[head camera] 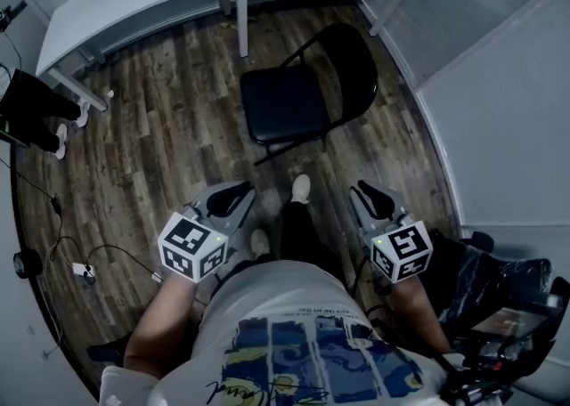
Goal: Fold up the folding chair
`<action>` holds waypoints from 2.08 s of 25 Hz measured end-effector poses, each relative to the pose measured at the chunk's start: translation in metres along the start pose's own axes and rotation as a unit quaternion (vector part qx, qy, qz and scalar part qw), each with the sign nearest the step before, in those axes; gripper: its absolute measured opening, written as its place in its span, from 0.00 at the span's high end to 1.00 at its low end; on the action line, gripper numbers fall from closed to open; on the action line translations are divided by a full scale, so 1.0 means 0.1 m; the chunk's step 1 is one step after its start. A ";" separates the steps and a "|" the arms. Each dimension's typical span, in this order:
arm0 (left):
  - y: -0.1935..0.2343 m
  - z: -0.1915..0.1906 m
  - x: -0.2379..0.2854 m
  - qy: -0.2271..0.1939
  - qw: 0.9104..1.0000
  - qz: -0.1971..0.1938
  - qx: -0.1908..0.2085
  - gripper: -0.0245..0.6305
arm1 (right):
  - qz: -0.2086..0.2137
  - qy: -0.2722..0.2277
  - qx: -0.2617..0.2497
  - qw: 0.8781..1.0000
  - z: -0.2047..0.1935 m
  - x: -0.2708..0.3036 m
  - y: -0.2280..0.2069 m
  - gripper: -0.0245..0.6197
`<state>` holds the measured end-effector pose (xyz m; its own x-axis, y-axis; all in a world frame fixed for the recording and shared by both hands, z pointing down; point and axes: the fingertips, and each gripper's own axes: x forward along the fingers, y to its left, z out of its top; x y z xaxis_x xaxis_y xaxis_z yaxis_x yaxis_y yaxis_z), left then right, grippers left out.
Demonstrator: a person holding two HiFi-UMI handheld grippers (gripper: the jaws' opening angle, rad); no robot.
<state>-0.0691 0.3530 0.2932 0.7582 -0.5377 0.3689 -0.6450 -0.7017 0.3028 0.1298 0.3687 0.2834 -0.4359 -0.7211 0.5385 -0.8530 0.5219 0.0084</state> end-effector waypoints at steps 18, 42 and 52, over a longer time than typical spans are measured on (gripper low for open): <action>0.46 0.20 0.68 0.017 1.000 0.008 -0.016 0.85 | -0.012 0.006 0.022 1.000 0.20 0.64 -0.86 0.83; 1.10 0.35 2.08 0.048 0.998 0.018 -0.044 0.79 | -0.025 0.059 0.042 0.997 0.04 1.76 -2.44 0.80; 1.46 0.13 2.51 0.067 0.995 0.030 -0.072 0.74 | -0.044 0.095 0.059 0.993 -0.19 2.17 -3.08 0.76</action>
<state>0.0279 0.1095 0.4181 0.7045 -0.5026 0.5010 -0.7029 -0.5912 0.3954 0.3036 0.0603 0.4137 -0.3064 -0.6561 0.6897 -0.9178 0.3957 -0.0313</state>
